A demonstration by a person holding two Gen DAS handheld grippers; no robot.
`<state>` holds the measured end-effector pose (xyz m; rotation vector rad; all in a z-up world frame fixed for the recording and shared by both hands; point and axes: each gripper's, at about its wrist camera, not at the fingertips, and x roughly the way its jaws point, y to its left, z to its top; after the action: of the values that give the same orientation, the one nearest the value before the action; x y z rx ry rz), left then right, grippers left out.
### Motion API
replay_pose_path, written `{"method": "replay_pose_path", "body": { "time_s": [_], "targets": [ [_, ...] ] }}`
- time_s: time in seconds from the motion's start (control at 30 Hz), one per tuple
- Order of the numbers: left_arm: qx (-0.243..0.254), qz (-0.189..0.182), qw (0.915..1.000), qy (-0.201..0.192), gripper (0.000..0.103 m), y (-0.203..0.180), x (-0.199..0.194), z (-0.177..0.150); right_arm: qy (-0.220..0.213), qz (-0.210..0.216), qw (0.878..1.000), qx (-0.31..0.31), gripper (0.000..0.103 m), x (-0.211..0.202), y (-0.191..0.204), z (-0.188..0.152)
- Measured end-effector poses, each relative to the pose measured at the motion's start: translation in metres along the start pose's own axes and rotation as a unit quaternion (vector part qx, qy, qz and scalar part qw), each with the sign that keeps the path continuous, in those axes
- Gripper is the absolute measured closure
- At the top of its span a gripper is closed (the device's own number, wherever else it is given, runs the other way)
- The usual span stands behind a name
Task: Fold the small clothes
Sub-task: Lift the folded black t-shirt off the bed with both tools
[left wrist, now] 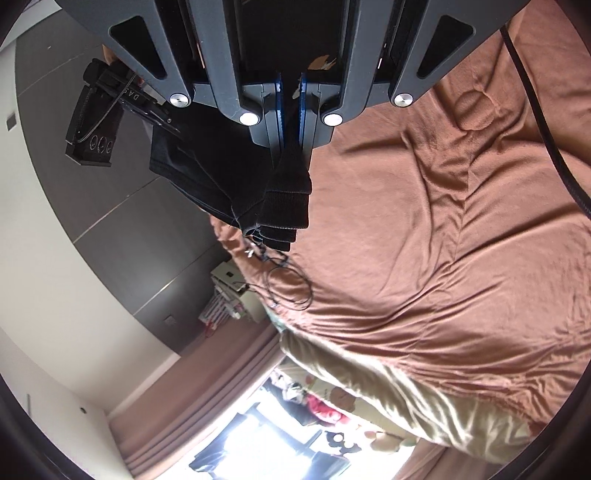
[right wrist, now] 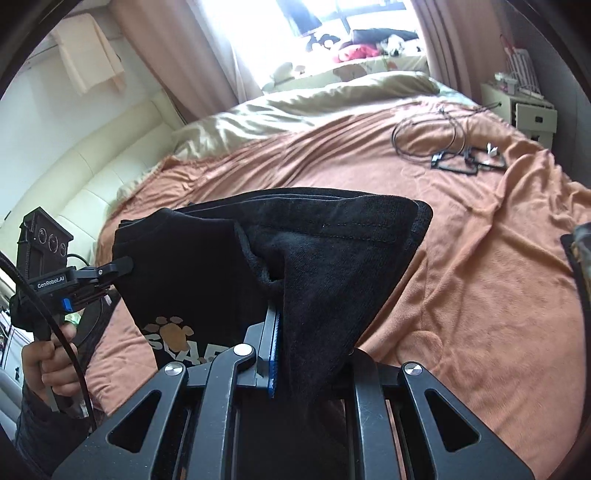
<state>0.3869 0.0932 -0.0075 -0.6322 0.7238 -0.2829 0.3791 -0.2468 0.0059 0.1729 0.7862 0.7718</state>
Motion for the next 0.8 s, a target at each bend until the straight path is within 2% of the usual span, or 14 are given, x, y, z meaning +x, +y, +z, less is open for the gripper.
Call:
{"method": "replay_pose_path", "body": {
  "time_s": [0.37, 0.6, 0.8],
  "targets": [
    [0.055, -0.034, 0.9973, -0.034, 0.097, -0.084, -0.062, -0.020, -0.074, -0.020, 0.997, -0.017, 0.094, -0.118, 0.020, -0.040],
    [0.069, -0.059, 0.9951, -0.039, 0.097, -0.130, -0.075, -0.029, -0.104, -0.040, 0.993, -0.030, 0.094, -0.181, 0.025, -0.056],
    [0.089, -0.075, 0.9928, -0.029, 0.097, -0.168, -0.071, -0.035, -0.130, -0.055, 0.990, -0.025, 0.094, -0.228, 0.009, -0.069]
  ]
}}
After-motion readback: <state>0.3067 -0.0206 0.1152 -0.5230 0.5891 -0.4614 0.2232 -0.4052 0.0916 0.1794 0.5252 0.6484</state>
